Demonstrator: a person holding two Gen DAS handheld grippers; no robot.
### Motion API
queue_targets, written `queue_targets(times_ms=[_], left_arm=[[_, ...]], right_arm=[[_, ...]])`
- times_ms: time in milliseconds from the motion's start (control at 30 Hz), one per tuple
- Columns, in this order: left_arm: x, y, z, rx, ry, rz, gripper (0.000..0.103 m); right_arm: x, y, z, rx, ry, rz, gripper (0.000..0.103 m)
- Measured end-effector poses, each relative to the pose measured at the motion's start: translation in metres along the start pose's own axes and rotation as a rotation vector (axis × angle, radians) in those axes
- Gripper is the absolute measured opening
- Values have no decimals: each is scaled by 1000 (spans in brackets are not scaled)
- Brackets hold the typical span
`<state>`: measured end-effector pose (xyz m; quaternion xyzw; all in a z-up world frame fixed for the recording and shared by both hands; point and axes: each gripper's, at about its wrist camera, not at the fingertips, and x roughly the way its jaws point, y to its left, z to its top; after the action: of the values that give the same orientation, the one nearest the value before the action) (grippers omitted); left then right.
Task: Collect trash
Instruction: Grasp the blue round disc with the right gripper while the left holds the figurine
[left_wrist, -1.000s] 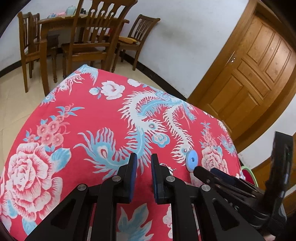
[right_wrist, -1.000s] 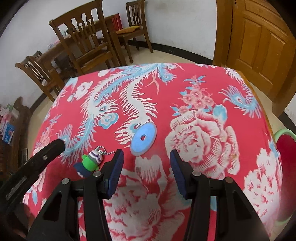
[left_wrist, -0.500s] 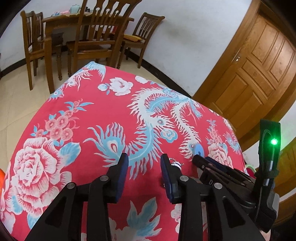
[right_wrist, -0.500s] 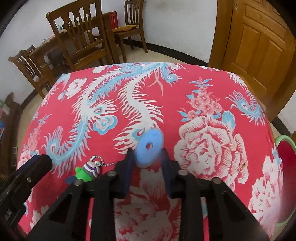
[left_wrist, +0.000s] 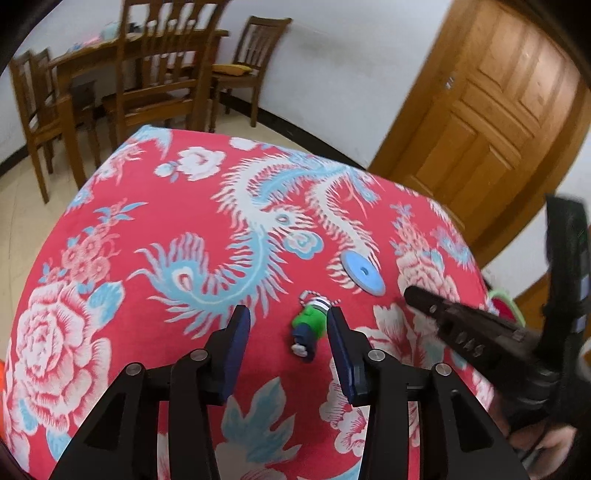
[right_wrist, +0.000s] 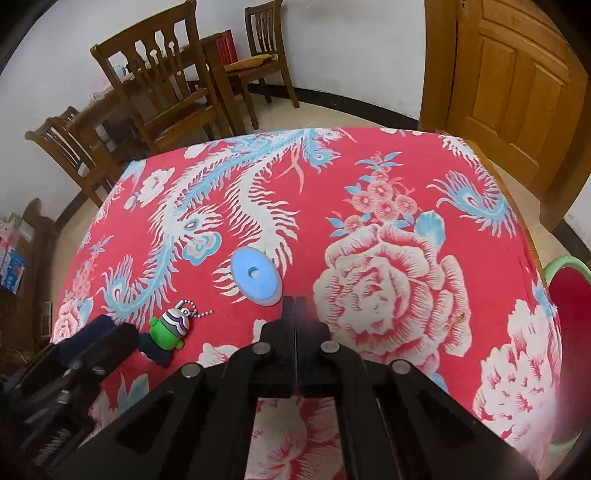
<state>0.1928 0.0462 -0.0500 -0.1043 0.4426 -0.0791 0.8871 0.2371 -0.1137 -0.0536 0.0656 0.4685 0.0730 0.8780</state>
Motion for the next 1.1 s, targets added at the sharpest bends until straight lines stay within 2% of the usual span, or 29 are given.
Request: queue_targets(times_ms=[200,300,433,500,567,667,867,1100], left_arm=[[18,-12,-4,71,52,14,44],[21,-15,-6,92,46,32,43],[22,-14,-6,91,36,21,23],[21,-14,-6,83,28,33,23],[19,-11,-5,61,17,27,23],[12,0,-2,-13,2,8,23],[-2,21,2,-112,-37,32,23],[-3,34,2,-155,-40,43,23]], right_arm=[[-12,-7,-1,9,-15,51,3],[-13,-11,-2,9,-11,63,4],[-12,-15,-1,7,-4,75,8],[-10,-16,0,1,-1,81,13],[-8,-17,1,-9,3,89,23],[-2,-14,5,-45,12,89,32],[14,3,12,-147,27,84,37],[31,24,17,-266,42,68,37]])
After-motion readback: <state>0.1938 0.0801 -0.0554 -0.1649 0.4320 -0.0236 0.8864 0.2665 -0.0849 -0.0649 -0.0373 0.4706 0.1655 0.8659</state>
